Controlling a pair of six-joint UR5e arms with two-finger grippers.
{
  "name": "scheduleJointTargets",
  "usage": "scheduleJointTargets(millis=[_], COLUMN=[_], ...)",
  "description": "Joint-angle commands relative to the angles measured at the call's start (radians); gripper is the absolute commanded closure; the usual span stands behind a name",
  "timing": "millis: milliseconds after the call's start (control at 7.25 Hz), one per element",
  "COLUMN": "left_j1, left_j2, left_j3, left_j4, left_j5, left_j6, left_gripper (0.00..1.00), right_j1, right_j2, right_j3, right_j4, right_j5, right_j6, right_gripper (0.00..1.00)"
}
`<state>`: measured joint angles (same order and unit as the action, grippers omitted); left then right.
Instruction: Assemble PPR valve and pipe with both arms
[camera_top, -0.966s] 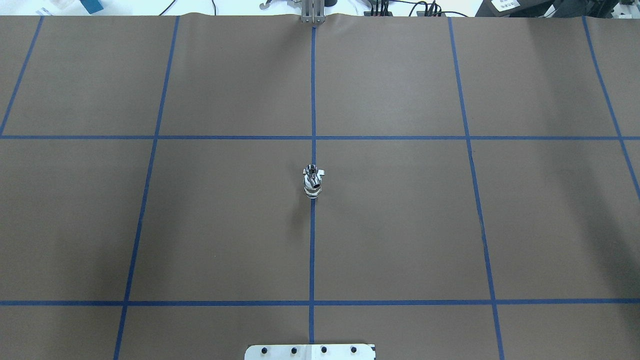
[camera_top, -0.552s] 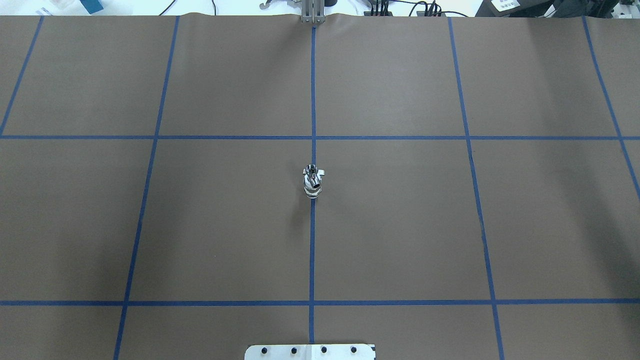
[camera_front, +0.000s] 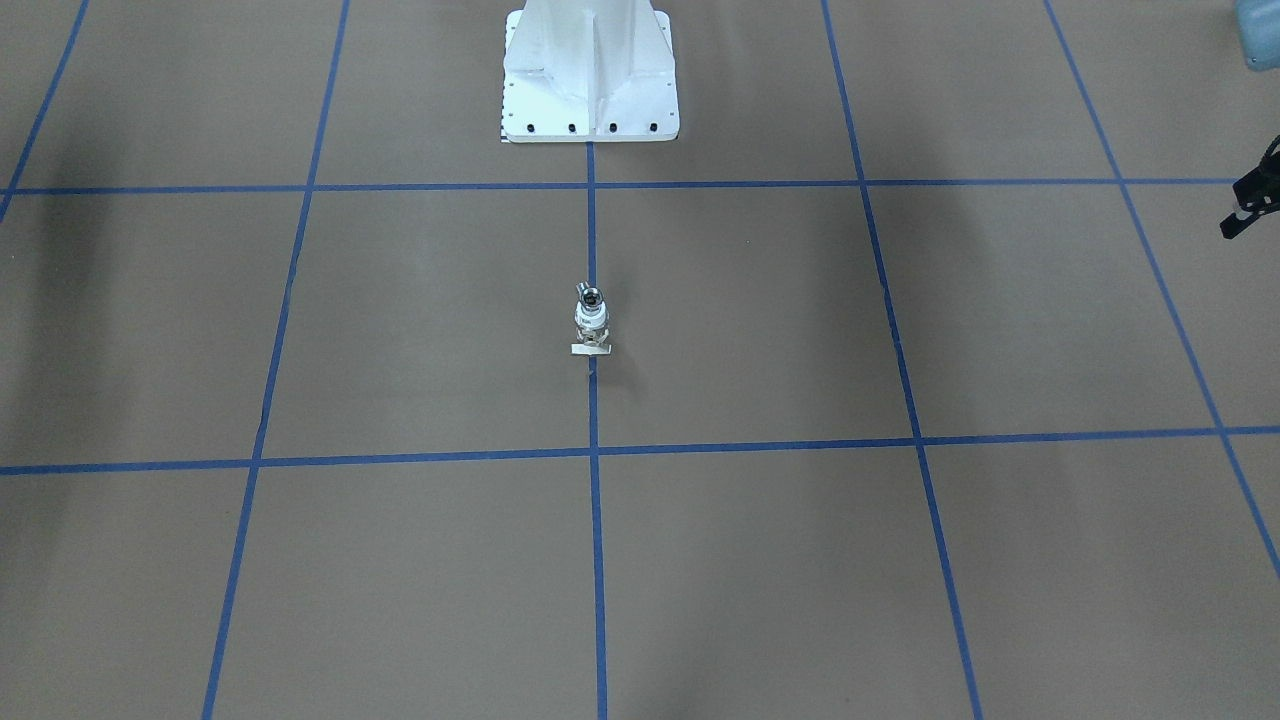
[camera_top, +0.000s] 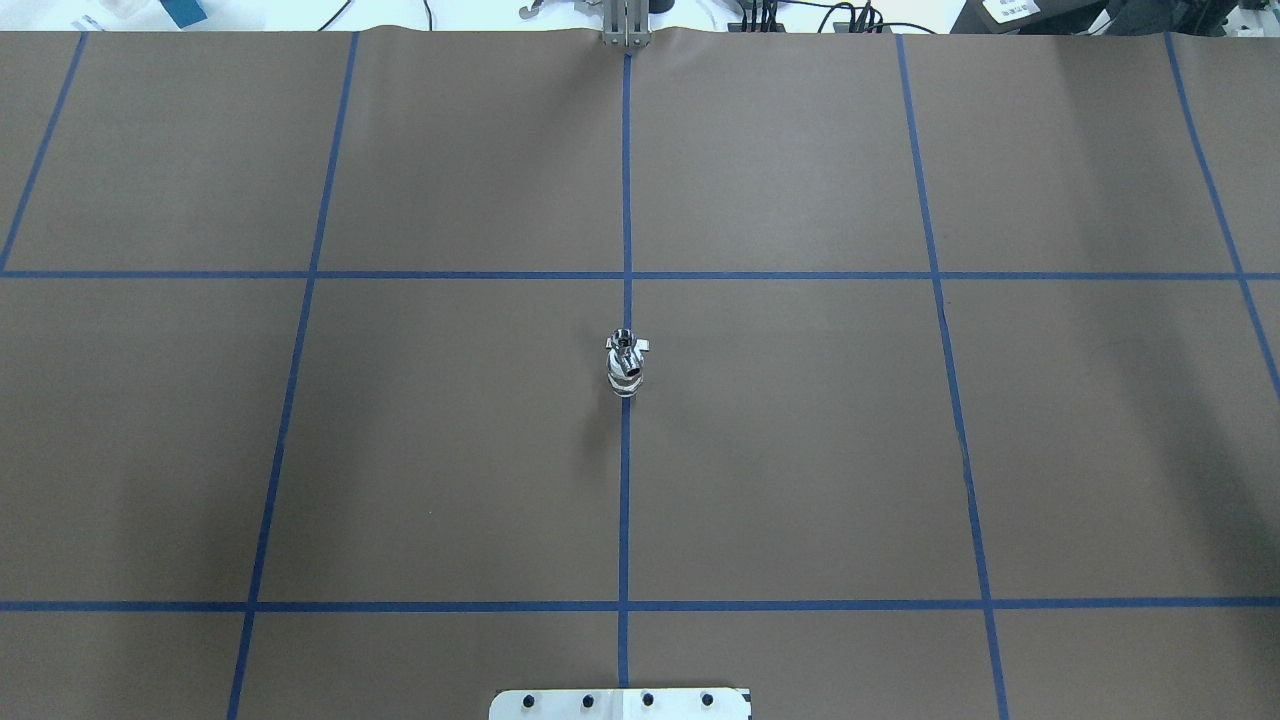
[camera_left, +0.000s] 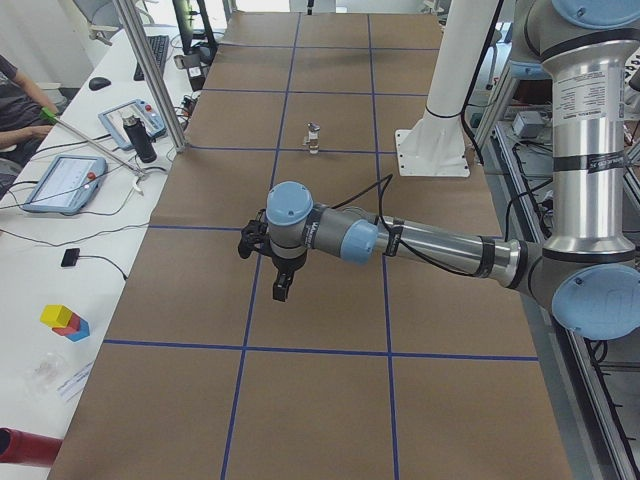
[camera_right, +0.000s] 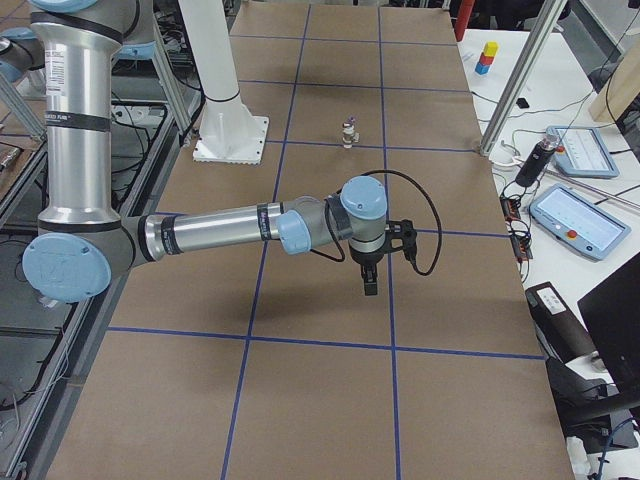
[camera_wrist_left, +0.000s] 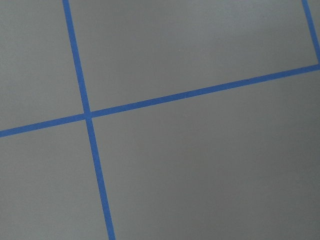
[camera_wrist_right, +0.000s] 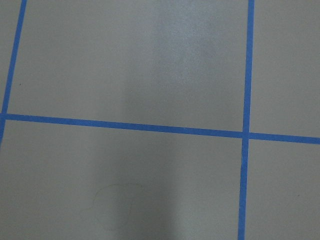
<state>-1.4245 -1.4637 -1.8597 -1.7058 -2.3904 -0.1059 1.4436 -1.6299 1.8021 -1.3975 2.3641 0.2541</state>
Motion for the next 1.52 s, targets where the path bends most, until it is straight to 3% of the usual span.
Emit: scheduleJointTargets(millis=[0,1379], left_j1=[0.003,-0.001], left_j2=[-0.003,0.013], left_j3=[-0.009,-0.024], left_j4=[0.0,0.0], left_j5=[0.0,0.002], left_j6=[0.0,-0.002], left_gripper=[0.0,0.0], right_j1=[0.0,-0.005], right_j2=[0.002,0.001], right_j3=[0.003,-0.009], right_j4=[0.0,-0.002], right_j5=[0.004,0.003], right_j6=[0.001,0.001], right_gripper=[0.0,0.0])
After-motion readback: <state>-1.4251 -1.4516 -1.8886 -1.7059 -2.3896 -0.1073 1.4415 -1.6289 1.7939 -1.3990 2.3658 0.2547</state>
